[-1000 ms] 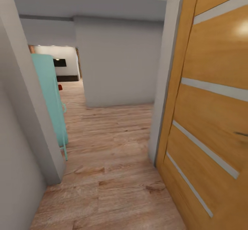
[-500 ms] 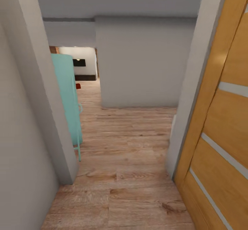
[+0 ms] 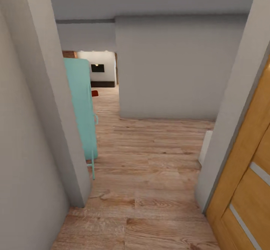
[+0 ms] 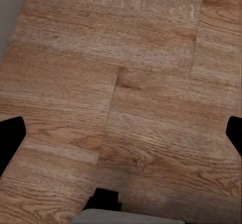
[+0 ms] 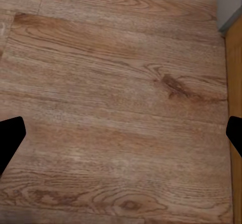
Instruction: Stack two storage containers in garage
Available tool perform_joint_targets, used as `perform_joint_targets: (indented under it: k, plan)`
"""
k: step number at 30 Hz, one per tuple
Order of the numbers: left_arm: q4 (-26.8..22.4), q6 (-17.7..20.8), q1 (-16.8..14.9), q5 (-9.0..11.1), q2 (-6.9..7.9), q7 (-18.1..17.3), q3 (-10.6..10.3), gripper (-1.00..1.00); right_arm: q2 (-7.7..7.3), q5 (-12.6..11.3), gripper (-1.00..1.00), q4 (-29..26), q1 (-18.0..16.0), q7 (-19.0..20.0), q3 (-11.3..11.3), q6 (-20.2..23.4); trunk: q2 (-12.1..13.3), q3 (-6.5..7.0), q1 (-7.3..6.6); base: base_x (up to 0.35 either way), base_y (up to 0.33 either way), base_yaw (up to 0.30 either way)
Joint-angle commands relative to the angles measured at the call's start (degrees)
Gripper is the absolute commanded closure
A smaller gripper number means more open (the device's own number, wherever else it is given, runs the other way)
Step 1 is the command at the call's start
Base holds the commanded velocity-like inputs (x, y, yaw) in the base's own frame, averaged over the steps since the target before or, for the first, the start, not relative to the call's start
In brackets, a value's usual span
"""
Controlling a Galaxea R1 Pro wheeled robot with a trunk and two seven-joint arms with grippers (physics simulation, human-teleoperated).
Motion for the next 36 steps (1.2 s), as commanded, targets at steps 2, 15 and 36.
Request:
perform_joint_targets:
  k: [2, 15, 36]
  plan:
    - [-0.54, -0.32, 0.02, -0.23, 0.01, -0.1, 0.3, -1.0, -0.01, 0.55, -1.0, 0.0, 0.02, -0.04, -0.01, -0.01, -0.02, -0.03, 0.04, 0.327, 0.0, 0.007]
    - [-0.81, -1.13, 0.04, -0.16, 0.24, -0.19, 0.38, -1.0, -0.01, 0.05, -1.0, 0.38, -0.07, -0.2, -0.17, 0.07, -0.02, -0.03, 0.04, 0.327, 0.0, 0.001]
    - [-0.73, -2.92, 0.04, -0.09, 0.35, 0.45, 0.95, -1.0, -0.01, 0.43, -1.0, 0.6, -0.07, 0.21, 0.02, -0.33, -0.02, -0.03, 0.04, 0.256, 0.0, 0.0]
